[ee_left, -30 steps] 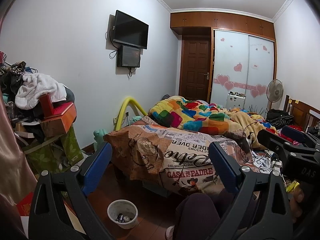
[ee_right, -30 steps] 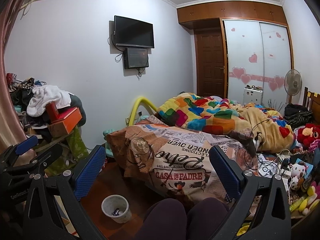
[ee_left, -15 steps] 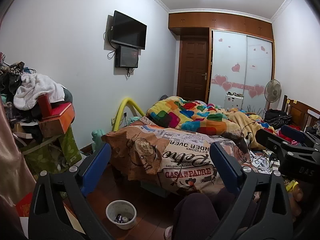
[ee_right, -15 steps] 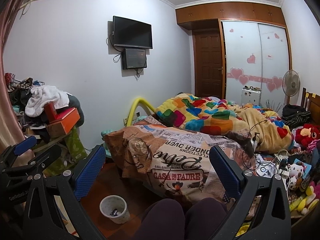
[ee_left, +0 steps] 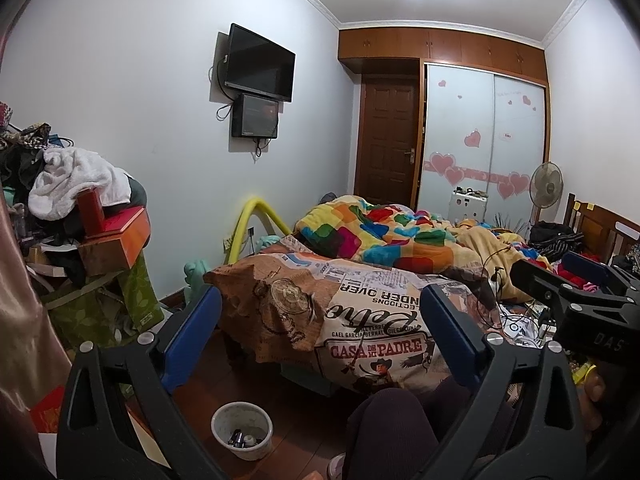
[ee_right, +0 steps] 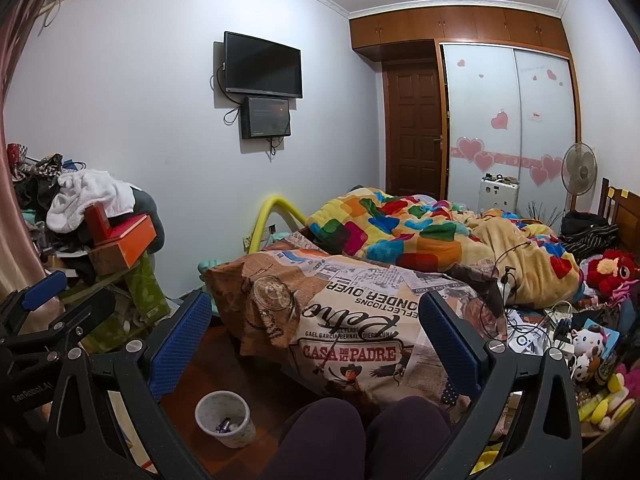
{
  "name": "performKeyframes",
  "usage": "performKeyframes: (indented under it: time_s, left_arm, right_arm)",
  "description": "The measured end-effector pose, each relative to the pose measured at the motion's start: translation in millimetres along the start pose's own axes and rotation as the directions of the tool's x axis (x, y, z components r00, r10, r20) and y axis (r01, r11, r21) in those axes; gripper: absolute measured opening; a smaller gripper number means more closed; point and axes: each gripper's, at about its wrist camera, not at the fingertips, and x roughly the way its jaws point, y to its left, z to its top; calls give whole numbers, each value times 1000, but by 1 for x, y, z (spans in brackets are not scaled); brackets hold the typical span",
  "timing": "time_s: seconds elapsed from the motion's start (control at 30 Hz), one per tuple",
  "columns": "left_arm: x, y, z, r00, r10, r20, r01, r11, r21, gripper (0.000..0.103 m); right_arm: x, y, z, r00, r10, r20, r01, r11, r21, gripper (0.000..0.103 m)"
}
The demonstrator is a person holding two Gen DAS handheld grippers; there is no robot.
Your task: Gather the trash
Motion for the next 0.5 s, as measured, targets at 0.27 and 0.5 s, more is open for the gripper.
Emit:
performKeyframes:
  time_s: [0.27, 0.5]
  left_arm:
    - [-2, -3, 1, 1000, -2, 3, 2, 1000, 1, 100]
    - [-3, -4, 4, 1000, -6, 7, 6, 1000, 5, 100]
  right_arm:
    - [0, 0, 0, 1000, 2, 0, -2, 1000, -1, 103]
    - [0, -1, 0, 1000, 2, 0, -2, 1000, -1, 103]
